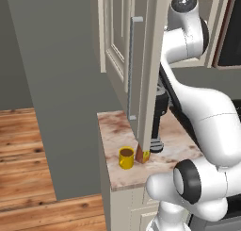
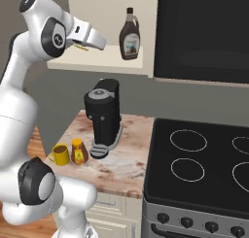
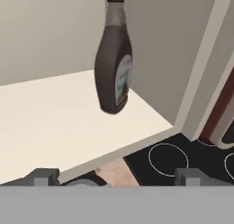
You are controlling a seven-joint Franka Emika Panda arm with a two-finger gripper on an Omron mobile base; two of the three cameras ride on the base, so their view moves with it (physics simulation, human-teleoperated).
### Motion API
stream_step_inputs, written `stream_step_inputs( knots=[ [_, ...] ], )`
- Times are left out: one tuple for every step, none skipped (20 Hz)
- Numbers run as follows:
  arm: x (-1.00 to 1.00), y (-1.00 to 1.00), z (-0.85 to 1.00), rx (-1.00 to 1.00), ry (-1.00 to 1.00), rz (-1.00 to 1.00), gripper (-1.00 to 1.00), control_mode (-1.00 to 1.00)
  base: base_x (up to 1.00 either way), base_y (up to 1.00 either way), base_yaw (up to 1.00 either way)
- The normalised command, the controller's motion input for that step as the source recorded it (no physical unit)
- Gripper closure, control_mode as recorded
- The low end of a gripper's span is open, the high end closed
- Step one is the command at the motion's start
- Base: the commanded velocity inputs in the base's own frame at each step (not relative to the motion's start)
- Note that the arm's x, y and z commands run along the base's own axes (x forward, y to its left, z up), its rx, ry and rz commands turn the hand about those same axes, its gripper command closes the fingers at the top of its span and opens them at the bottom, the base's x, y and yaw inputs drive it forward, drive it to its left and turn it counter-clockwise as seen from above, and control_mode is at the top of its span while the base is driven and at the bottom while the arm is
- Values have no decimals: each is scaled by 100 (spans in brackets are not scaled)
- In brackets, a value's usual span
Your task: Pick the syrup bottle and honey bottle from the cabinet and place them next to the mug.
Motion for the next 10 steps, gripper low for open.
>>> stream_step_inputs(
  knots=[
    [30, 0, 0, -4, -4, -1, -100, -100, 0, 0, 0],
    [34, 0, 0, -4, -5, -1, -100, -100, 0, 0, 0],
    [36, 0, 0, -4, -5, 0, -100, -100, 0, 0, 0],
    [39, 0, 0, -3, -5, 0, -100, -100, 0, 0, 0],
    [39, 0, 0, -1, -2, 0, -100, -100, 0, 0, 0],
    [34, 0, 0, 0, -2, 0, -100, -100, 0, 0, 0],
    [36, 0, 0, 0, 0, 0, -100, -100, 0, 0, 0],
    [41, 0, 0, 0, 0, -1, -100, -100, 0, 0, 0],
    [47, 0, 0, 0, 0, -1, -100, -100, 0, 0, 0],
    [48, 0, 0, 0, 0, -1, -100, -100, 0, 0, 0]
  ],
)
